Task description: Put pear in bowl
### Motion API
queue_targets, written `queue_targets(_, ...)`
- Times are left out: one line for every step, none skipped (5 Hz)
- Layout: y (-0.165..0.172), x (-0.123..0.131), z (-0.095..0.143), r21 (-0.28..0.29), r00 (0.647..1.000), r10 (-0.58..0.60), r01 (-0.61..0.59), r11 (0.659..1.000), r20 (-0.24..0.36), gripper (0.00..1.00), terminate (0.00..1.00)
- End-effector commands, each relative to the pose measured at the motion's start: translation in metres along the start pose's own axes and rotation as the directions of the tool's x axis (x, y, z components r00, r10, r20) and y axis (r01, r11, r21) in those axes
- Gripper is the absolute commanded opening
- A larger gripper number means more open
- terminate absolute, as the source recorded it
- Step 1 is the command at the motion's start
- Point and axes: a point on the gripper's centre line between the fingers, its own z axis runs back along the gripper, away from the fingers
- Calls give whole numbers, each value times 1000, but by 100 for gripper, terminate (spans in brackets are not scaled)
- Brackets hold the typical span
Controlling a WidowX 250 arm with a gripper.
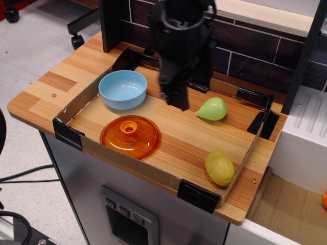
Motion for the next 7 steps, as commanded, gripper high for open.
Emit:
queue_targets(-41, 7, 0, 0, 956, 292, -292, 956, -11, 100, 0)
queue_targets(-54, 6, -3, 14, 957, 288, -288, 957, -24, 100, 0)
queue_targets(-58, 4, -16, 63, 974, 224, -221, 973, -42, 100, 0)
queue_targets(-60, 6, -27, 78, 973, 227, -224, 972, -31, 100, 0)
queue_targets(-58, 6, -39, 83, 977, 210, -208, 975, -20, 100, 0)
queue_targets(-56, 3, -50, 98, 982, 190, -188, 977, -11, 100, 0)
queue_targets(-58, 0, -58, 113, 980, 198, -196, 974, -2, 100, 0)
